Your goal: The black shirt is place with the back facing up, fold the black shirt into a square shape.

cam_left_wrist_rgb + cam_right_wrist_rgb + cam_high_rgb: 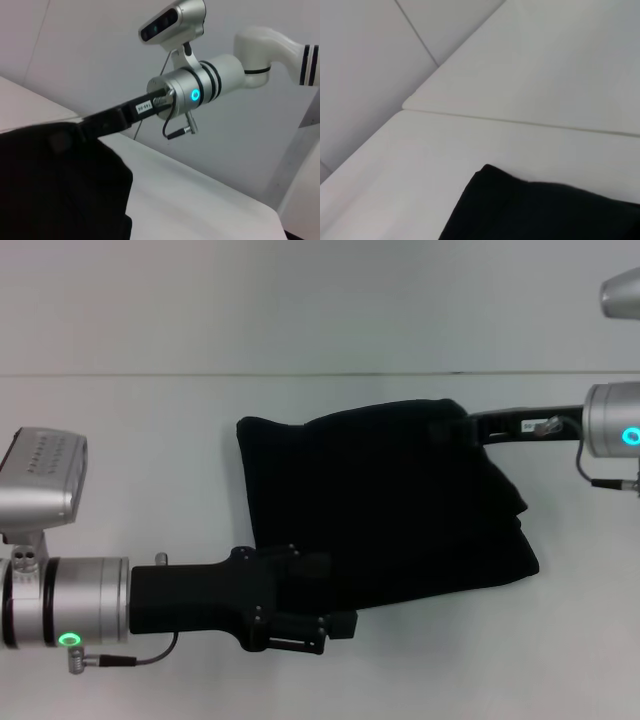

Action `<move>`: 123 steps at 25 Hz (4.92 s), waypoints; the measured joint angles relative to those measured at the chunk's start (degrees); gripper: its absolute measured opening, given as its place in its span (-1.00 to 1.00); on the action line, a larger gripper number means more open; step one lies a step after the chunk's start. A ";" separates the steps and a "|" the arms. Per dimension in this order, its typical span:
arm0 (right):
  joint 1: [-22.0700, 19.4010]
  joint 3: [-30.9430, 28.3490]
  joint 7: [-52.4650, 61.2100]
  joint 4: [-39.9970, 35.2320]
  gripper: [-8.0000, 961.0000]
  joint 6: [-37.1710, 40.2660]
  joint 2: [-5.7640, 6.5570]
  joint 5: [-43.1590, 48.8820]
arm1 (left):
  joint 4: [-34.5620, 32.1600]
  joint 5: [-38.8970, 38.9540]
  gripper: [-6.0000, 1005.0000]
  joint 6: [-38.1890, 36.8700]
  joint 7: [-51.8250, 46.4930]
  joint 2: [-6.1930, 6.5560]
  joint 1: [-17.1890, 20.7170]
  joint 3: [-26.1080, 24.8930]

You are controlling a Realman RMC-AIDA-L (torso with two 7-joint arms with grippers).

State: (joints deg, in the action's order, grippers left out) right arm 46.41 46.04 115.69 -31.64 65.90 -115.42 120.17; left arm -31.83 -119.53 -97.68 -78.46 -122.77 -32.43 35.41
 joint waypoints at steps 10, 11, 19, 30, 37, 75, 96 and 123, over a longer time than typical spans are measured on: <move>-0.64 0.41 1.06 0.65 -0.86 1.00 2.05 2.09 | 0.17 0.00 0.85 0.06 -2.67 -0.28 0.11 0.00; -0.86 0.42 1.46 0.67 -0.86 1.03 2.05 2.72 | 0.20 0.00 0.85 0.14 -2.87 -0.30 0.11 0.01; -2.93 0.06 3.23 1.29 -0.86 -1.55 1.74 6.87 | 0.31 0.01 0.85 1.54 -3.46 -0.57 -0.42 0.01; -2.94 -0.40 5.55 0.58 -0.72 -2.66 2.08 6.71 | 1.10 1.43 0.86 8.30 -5.74 -0.51 -2.20 0.03; -2.44 -1.39 11.80 0.11 -0.11 -3.79 4.37 6.86 | 1.04 2.82 0.85 9.74 -5.87 -0.07 -2.95 0.03; 3.30 0.71 8.16 7.21 0.79 -18.91 1.03 -0.24 | 1.07 2.90 0.85 15.14 -5.92 0.16 -4.07 0.08; 3.09 7.47 0.85 8.35 -0.37 -22.93 -1.21 1.98 | 1.07 2.90 0.85 16.49 -6.05 -0.01 -4.31 0.10; -6.59 7.69 -11.36 -5.47 -0.73 -6.52 0.14 -13.12 | 6.24 6.12 0.86 39.95 -27.81 0.64 -9.98 0.53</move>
State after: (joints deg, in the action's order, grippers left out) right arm 39.83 53.73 104.33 -37.11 59.38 -115.29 107.05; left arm -25.59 -113.41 -57.73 -106.27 -122.13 -42.41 35.94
